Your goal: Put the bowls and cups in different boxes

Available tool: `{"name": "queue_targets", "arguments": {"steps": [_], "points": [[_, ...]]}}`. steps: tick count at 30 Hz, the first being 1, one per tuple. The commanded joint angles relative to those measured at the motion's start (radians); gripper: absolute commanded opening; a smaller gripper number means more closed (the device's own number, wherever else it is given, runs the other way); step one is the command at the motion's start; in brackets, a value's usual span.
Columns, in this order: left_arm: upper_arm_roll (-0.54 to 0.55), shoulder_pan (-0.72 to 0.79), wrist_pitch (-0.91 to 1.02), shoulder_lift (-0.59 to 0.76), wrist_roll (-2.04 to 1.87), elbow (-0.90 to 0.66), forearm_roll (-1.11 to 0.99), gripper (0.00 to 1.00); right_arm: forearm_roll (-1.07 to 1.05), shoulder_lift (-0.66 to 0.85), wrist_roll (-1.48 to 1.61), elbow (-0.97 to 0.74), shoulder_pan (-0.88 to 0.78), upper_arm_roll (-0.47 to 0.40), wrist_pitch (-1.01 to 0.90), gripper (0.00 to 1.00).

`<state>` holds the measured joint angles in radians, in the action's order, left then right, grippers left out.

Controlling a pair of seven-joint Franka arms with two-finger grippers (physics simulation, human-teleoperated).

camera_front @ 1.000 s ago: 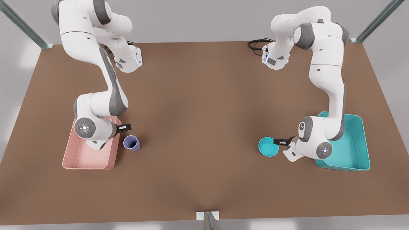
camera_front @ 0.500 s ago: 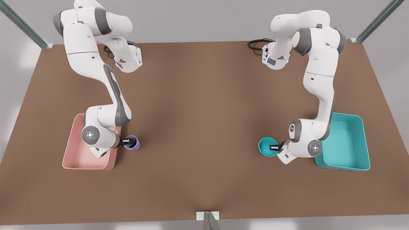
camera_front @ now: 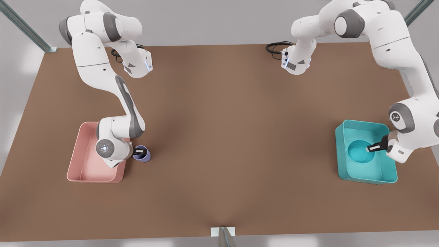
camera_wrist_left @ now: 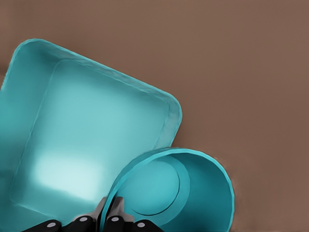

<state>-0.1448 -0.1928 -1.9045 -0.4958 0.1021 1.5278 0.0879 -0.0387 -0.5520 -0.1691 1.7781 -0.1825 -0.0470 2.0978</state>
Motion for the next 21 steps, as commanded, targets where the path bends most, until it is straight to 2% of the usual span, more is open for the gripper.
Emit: {"name": "queue_targets", "arguments": {"steps": [1,3,6,9,14,15,18,21], "points": [[-0.044,-0.01,0.062,-0.007,0.324,0.0,-0.013,0.21,0.0,-0.005,-0.049,-0.003,0.0,0.001,0.002,0.79],[-0.078,-0.019,0.036,-0.033,0.389,0.002,-0.011,0.21,0.0,-0.008,-0.044,-0.006,0.0,0.001,0.002,0.62],[-0.078,-0.03,-0.065,-0.092,0.389,0.026,-0.037,0.21,0.0,-0.023,-0.044,-0.014,-0.002,0.003,0.004,0.52],[-0.078,-0.062,-0.151,-0.153,0.389,0.028,-0.053,0.21,0.0,-0.029,-0.044,-0.016,0.0,0.003,0.004,0.23],[-0.078,-0.069,-0.2,-0.218,0.389,0.028,-0.051,0.21,-0.021,0.017,-0.029,-0.034,0.001,0.004,-0.016,0.21],[-0.078,-0.071,-0.199,-0.218,0.389,0.028,-0.05,1.0,-0.027,0.06,0.008,-0.035,0.003,0.004,-0.025,0.21],[-0.076,-0.069,-0.156,-0.179,0.392,0.022,-0.053,1.0,-0.075,0.159,0.21,-0.104,0.06,0.001,-0.163,0.21],[-0.076,-0.033,0.145,0.017,0.364,-0.021,-0.105,1.0,-0.075,0.218,0.471,-0.161,0.169,-0.007,-0.272,0.21]]}}
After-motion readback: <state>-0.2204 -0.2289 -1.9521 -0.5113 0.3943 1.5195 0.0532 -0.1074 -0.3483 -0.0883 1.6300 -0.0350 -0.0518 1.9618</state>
